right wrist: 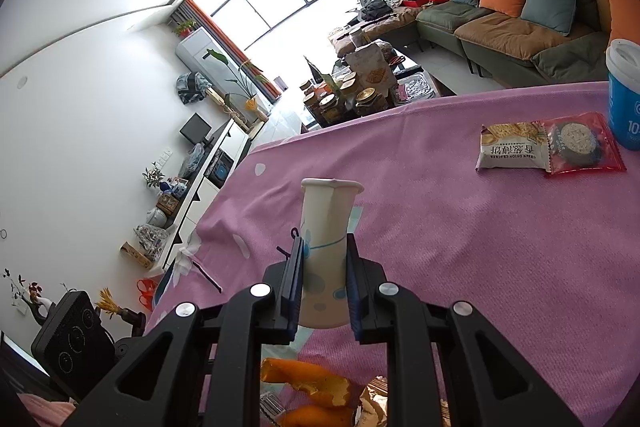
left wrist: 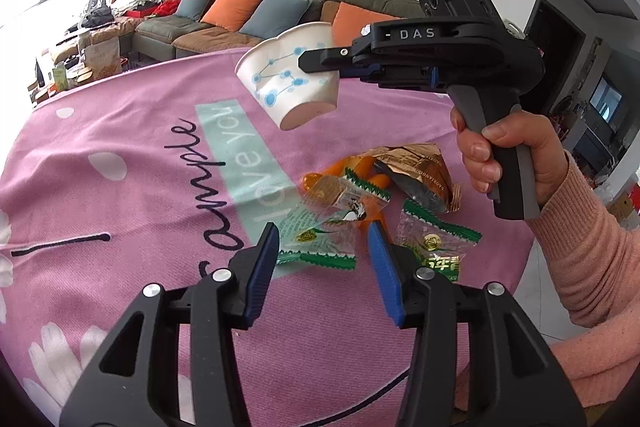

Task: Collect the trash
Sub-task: 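Grasp a clear green-printed wrapper with the left gripper while the right gripper holds the cup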

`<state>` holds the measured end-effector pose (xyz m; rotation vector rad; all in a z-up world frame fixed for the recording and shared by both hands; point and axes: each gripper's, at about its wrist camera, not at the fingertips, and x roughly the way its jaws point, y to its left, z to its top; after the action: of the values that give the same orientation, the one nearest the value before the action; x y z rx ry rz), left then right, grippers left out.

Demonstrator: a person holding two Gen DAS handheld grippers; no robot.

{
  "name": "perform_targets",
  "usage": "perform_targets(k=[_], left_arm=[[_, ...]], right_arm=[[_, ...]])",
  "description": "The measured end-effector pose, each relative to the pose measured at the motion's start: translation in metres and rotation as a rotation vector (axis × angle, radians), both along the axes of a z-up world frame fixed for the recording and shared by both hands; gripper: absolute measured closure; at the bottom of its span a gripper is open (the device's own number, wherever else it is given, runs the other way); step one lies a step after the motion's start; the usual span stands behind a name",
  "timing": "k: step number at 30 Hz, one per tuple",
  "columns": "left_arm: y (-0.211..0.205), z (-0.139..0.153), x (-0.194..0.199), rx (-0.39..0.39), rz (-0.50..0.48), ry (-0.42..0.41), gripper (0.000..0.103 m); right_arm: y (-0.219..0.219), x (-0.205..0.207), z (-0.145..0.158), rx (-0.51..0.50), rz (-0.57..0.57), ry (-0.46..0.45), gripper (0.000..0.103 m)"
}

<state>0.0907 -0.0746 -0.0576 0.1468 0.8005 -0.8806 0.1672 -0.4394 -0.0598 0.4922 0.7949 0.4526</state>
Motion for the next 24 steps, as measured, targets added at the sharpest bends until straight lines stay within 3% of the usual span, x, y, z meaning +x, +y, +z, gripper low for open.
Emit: perform_targets(k=[4, 7, 8, 15, 24], left_arm=[[-0.012, 0.001, 0.004, 0.033, -0.024, -0.030, 0.056], [-0.018, -0.003, 0.012, 0.052, -0.035, -0.002, 0.064], [-0.019, -0.005, 0.013, 0.056, -0.039, 0.008, 0.072], [-0.015, -0.001, 0.006, 0.030, -0.044, 0.003, 0.084], [0.011, 0.010, 0.001, -0.017, 0.012, -0.006, 0.087]], right_arm=[[0.000, -0.001, 0.000, 0.005, 0.002, -0.004, 0.085], [0.000, -0.002, -0.001, 0.009, 0.004, -0.005, 0.085], [0.000, -0.003, -0.001, 0.007, 0.006, -0.007, 0.085], [0.002, -0.006, 0.001, 0.002, 0.006, -0.019, 0.085], [0.013, -0.008, 0.013, -0.001, 0.038, -0.056, 0.085]])
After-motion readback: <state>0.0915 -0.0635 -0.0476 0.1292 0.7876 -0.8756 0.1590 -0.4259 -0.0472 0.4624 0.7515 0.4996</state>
